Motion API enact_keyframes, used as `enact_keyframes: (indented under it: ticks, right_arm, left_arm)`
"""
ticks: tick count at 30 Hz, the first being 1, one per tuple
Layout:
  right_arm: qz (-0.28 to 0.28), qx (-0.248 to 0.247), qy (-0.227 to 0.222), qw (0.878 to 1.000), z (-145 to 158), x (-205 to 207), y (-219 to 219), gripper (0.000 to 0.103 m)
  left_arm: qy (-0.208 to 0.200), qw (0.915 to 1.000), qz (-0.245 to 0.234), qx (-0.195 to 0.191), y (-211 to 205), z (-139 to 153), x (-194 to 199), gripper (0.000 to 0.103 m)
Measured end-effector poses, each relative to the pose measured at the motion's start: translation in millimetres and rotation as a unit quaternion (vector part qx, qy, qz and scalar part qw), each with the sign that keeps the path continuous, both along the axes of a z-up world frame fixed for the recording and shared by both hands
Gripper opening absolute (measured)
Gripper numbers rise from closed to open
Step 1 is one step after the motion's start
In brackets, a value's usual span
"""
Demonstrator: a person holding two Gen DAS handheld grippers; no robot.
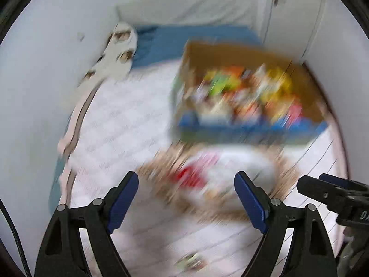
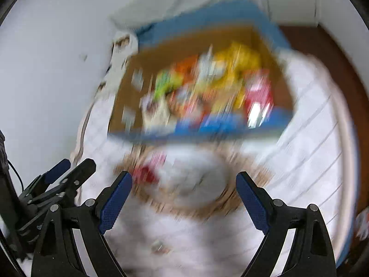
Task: Organize snacks
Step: 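Move both tools back over the bed, then grasp the red triangular packet with the left tool while the right tool grasps the small white packet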
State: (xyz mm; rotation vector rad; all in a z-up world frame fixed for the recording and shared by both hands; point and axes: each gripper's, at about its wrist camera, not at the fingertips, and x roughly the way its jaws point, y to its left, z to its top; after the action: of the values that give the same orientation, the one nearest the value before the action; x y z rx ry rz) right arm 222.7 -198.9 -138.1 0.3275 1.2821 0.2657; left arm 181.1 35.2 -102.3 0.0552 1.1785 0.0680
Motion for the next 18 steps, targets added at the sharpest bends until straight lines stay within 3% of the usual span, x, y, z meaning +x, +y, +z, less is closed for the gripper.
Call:
enact_keyframes:
  ticks: [3,8,13,18]
  right_arm:
    - [0.024,0.034,0.087,0.995,-63.1,-30.0,38.4,0.093]
    - [0.086,0.025,0.173,0.981,-139.9,-69.8,101.9,0.093]
    - [0.124,-0.006,0.223,0.967,-195.8,-93.5,137.4,0.093]
    - [0.123,-0.002,0.266,0.956,-237.2,-104.6,152.0,0.081]
  left_arm:
    - [0.076,0.9968,0.011,0.024,32.5,-52.1,-34.7,0.085]
    - [0.165,0.9850,0.009,0.050,66.3,-120.2,-75.2,0.085]
    - [0.209,0.9759,0.015,0.062,92.6,-161.7,-99.2,0.085]
    - [0.229,0.9711,0.023,0.061,108.8,-180.5,-111.2,0.085]
